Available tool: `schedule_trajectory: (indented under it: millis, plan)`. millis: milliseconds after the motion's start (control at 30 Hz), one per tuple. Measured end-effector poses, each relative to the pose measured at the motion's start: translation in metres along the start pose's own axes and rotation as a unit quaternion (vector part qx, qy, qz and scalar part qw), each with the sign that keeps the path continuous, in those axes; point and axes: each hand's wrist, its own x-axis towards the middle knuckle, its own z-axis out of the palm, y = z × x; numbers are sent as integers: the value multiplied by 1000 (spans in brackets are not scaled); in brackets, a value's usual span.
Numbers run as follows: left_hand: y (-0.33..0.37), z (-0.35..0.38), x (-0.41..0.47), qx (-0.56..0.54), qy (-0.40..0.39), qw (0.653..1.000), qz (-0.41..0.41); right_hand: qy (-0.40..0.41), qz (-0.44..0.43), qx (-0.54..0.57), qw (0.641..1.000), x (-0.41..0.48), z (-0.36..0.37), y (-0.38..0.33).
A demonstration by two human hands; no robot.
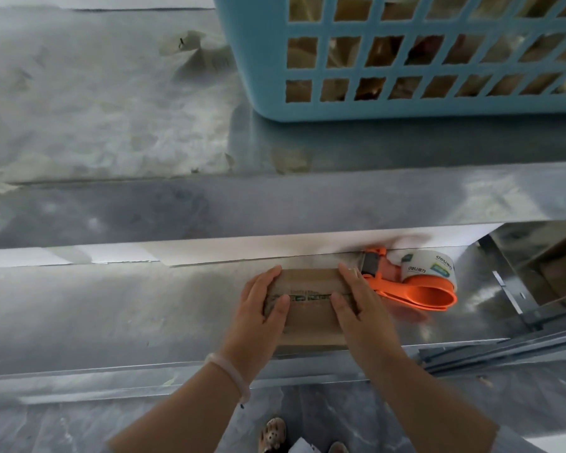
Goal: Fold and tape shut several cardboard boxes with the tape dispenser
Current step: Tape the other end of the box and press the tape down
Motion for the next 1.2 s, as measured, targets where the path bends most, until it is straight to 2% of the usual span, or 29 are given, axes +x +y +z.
schedule_trajectory:
  millis: [133,233,333,433,567,667,800,933,1200]
  plan:
    - [-7,3,0,5,1,1000,8,23,13,26,999,-1,6,0]
    - [-12,3,1,-9,-4,1000,9,-14,43,102,994,1,2,-2]
    - [-13,2,3,-30,-37,999,0,-42,51,121,990,3,0,1]
    - [-16,-1,6,-22,-50,998,12,-19,41,95,994,3,1,2]
    - [-26,-13,8,-7,-105,993,45,29,14,38,999,1,-1,2]
    - [-28,-22,9,-39,-117,992,43,55,-10,-13,998,-4,-10,-2]
    - [-20,-33,7,-39,-67,995,56,41,-101,-94,990,-12,-23,-15]
    - [-10,-58,-9,-17,-3,998,58,-14,-205,-158,966,-16,-29,-31]
    - [-5,-122,-88,-20,212,977,-6,-120,-402,-181,889,-13,28,-87]
